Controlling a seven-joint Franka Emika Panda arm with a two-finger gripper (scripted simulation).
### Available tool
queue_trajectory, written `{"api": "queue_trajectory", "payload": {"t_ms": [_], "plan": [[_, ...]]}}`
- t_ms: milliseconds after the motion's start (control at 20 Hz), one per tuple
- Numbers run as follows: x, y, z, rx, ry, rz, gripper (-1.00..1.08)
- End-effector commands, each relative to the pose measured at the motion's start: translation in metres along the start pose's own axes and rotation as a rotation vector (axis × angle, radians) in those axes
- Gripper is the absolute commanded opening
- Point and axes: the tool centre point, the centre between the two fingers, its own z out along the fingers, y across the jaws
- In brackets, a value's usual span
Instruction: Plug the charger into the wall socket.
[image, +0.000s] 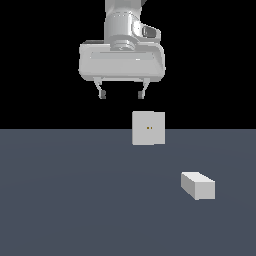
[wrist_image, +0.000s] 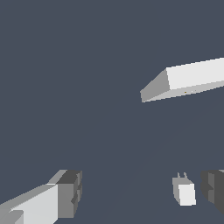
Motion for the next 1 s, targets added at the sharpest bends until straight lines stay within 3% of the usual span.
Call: {"api": "queue_trajectory", "payload": {"t_ms": [0,500,950], "plan": [[0.0,0.0,0.0,0.0,0.0,0.0,1.0],[-0.013,0.012,0.01,-0.002,0.011,-0.008,1.0],[-0.048,0.045,0.04,-0.007,0.041,-0.03,1.0]]}}
